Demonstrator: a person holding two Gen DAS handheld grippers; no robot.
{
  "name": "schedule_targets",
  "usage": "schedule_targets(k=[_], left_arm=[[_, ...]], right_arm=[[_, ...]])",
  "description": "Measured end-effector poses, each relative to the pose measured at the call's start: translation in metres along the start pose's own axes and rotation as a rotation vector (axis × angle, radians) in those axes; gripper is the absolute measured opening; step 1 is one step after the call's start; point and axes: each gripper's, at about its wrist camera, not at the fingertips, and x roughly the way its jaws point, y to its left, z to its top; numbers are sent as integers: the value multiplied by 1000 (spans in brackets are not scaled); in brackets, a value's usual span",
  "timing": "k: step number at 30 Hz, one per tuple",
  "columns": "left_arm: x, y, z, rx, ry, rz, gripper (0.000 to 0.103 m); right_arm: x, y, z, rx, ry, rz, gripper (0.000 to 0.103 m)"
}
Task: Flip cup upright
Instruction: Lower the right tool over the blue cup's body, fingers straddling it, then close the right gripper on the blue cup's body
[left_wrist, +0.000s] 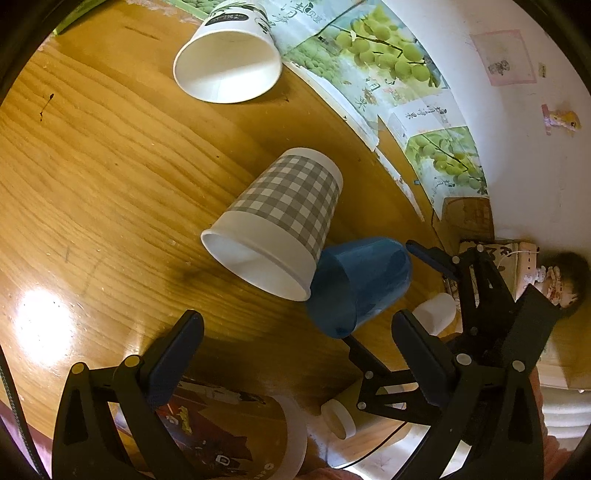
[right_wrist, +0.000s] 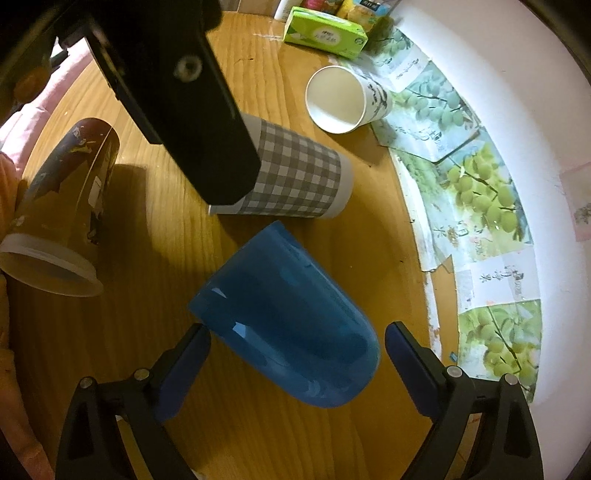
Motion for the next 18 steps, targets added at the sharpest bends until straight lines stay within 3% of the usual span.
schedule_targets(k=[15,18], left_arm=[[1,6,3,-11,6,21,101],[1,2,2,1,-1,29,101]], right_arm=[[23,-11,1,35,-10,-1,93],[29,-18,2,67,-14,-4,88]])
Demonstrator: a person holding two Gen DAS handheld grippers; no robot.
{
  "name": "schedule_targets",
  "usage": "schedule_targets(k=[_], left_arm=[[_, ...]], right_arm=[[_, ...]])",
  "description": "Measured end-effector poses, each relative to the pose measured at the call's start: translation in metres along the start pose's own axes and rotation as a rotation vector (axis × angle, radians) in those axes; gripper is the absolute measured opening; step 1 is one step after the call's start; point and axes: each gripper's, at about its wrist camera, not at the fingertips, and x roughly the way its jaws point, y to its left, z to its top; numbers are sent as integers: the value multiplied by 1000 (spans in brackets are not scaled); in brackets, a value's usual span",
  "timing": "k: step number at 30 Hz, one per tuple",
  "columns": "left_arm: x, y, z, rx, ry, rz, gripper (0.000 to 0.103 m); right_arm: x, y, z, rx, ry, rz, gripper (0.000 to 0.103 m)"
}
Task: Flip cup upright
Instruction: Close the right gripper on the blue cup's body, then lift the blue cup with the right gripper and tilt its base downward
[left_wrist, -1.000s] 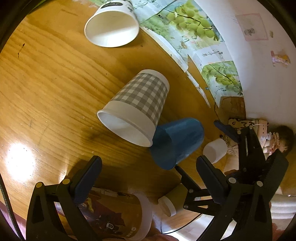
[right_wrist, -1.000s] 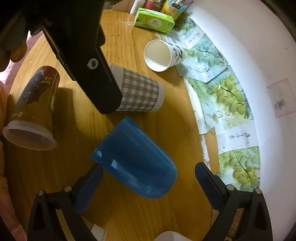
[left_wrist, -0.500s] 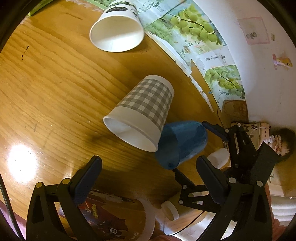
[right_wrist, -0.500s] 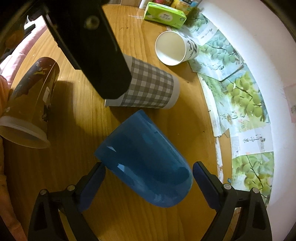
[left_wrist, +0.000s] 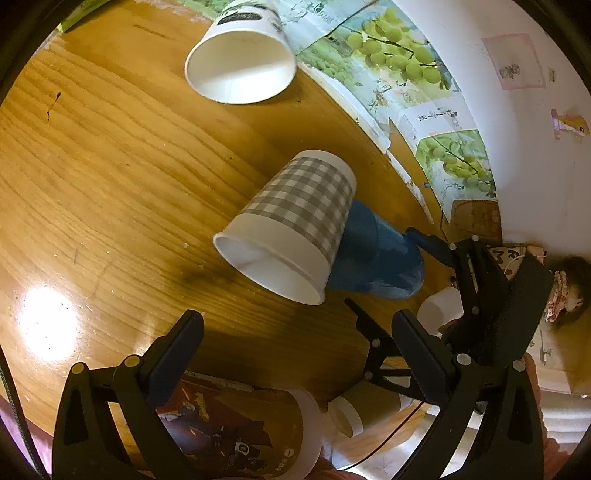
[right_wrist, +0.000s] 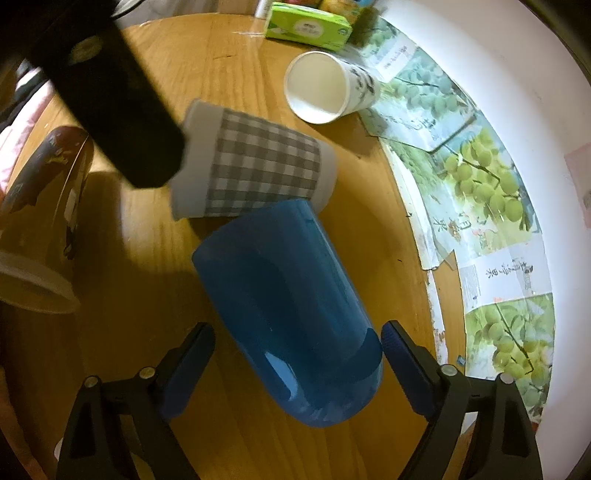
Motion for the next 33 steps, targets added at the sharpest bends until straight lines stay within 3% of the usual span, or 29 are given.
schedule_targets(k=[3,6,13,21,33], left_arm=[[1,-8,-1,41,9,-15,101],[2,-11,-2,58,19,-22,101],[0,-10,-4,76,19,-41,101],[-8,-11,-8,106,16,-68,101],[-21,-22,-28,175,29,-115,101]], right_arm=[[4,-11,1,40,2,36,80],[14,-19,0,75,34,56,63],[17,-23,1,149,51,84,63],[14,-36,5,351,93,119,63],[-30,-27,-8,639,30,121,62]])
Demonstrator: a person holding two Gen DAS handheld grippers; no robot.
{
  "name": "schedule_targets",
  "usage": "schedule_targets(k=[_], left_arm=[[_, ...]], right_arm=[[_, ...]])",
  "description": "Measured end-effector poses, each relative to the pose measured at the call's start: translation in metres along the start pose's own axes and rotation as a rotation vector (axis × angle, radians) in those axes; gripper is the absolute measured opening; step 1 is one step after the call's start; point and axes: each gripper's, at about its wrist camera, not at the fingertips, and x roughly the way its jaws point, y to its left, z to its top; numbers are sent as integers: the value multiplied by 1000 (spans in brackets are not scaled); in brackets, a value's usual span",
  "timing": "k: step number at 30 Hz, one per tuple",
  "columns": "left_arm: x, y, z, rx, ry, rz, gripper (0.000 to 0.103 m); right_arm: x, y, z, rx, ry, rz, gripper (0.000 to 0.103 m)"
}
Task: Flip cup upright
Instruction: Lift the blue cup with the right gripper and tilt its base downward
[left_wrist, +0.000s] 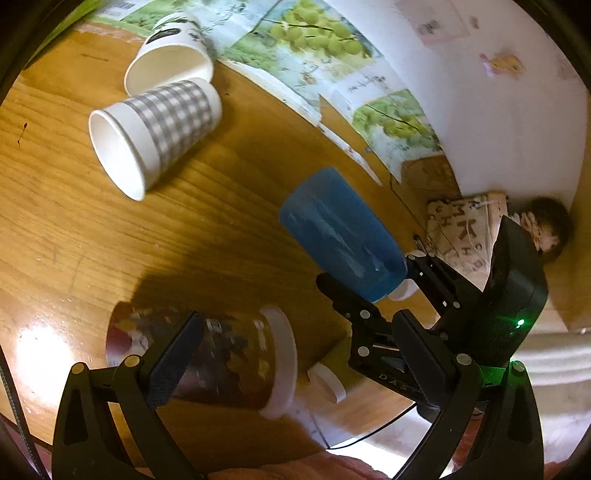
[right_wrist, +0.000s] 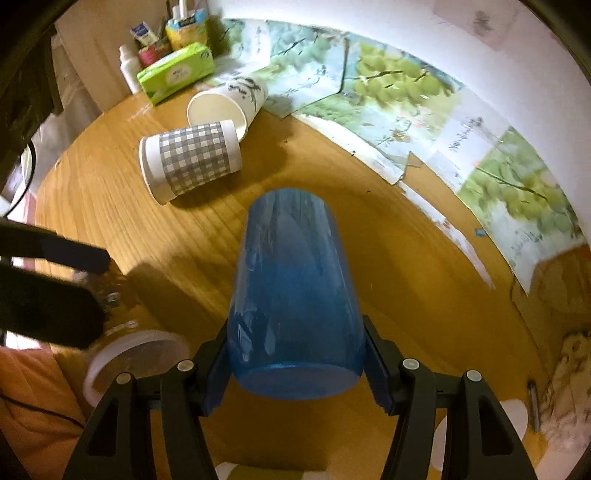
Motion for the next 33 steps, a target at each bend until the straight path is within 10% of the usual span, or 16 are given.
schedule_targets(k=[33], left_arm=[[-33,-59,-94,278,-9,88,101]], right_arm=[[-112,63,-124,359,-332,8,62]])
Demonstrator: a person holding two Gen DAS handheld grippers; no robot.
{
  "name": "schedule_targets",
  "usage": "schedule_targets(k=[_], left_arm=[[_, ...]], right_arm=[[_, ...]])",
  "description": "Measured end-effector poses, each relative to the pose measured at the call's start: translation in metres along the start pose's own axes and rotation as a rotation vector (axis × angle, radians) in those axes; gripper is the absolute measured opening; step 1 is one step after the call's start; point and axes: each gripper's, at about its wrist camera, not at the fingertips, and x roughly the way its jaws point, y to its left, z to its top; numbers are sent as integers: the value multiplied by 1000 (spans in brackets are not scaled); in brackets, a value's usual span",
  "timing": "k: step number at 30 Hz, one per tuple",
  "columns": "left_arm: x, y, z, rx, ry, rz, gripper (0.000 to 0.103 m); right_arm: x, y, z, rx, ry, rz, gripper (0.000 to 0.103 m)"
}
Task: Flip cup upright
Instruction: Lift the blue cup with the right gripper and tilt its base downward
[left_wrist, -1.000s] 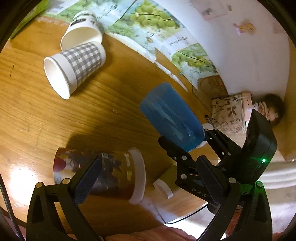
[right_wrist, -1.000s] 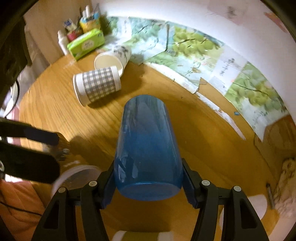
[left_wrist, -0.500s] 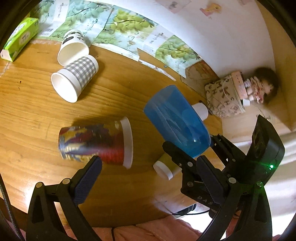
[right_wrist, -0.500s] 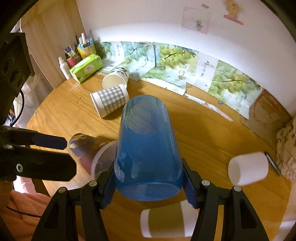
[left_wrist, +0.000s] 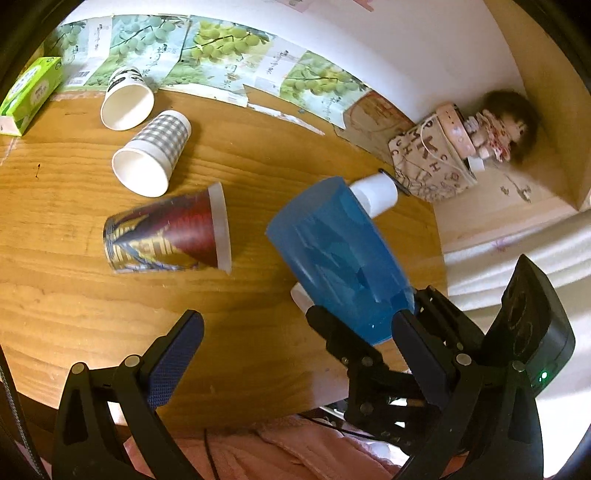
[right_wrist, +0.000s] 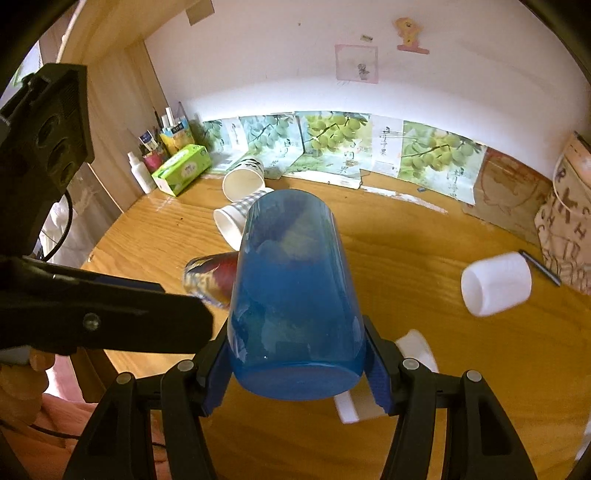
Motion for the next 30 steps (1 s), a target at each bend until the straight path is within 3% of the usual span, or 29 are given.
schedule_targets(k=[6,30], left_arm=[[-1,5,-16,-34,36,-7,101],[24,2,-77,14,114,228,101]], right_arm=[[-10,9,-26,33,-22,11,63],[-4,34,-123,126,16,-4,62]])
